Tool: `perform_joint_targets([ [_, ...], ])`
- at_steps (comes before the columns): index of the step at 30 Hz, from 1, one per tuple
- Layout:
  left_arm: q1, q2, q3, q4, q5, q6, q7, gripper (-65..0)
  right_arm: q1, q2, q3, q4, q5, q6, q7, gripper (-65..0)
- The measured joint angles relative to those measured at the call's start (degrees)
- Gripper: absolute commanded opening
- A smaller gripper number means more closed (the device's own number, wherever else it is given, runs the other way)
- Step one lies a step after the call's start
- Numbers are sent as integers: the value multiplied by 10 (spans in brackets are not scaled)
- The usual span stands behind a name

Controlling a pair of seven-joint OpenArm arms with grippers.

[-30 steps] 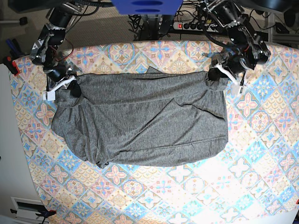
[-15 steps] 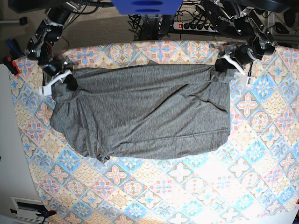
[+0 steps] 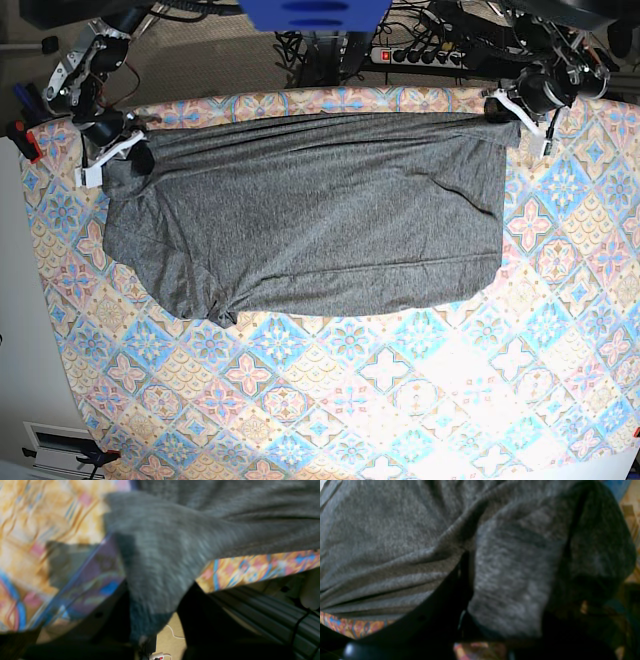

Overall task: Layout the t-shirt on the table in an organized manner, then fold the t-shirt properly
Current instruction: 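Pull the grasped shirt edge away from the shirt body with both grippers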

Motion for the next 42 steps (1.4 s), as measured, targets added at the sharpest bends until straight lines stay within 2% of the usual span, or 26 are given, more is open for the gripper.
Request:
perform_joint_targets([
  [7, -1, 0, 1, 1, 2, 0, 3, -650, -1, 0, -1, -1, 2, 0, 0, -650],
  [8, -1, 0, 1, 1, 2, 0, 3, -650, -1, 0, -1, -1, 2, 0, -2, -635],
  [9, -1, 0, 1, 1, 2, 0, 3, -626, 0, 0, -1, -1, 2, 0, -7, -586],
  [13, 0, 1, 1, 2, -10, 0, 5, -418, 0, 1, -2, 4, 8, 0, -18, -423],
  [16, -1, 0, 1, 4, -11, 0, 3, -357, 0, 2, -2, 5, 11, 0, -15, -366],
  [23, 0, 1, 1, 9, -12, 0, 3, -362, 0, 3, -1, 35, -11, -4, -26, -359],
  [26, 10, 0, 1, 42, 31, 4, 9, -362, -3, 3, 1, 60, -16, -9, -34, -359],
  [32, 39, 5, -4, 118, 24, 6, 21, -362, 0, 3, 1, 90, -14, -7, -30, -359],
  [42, 32, 6, -3, 122, 19, 6, 16, -362, 1, 3, 1, 85, -16, -7, -32, -359],
])
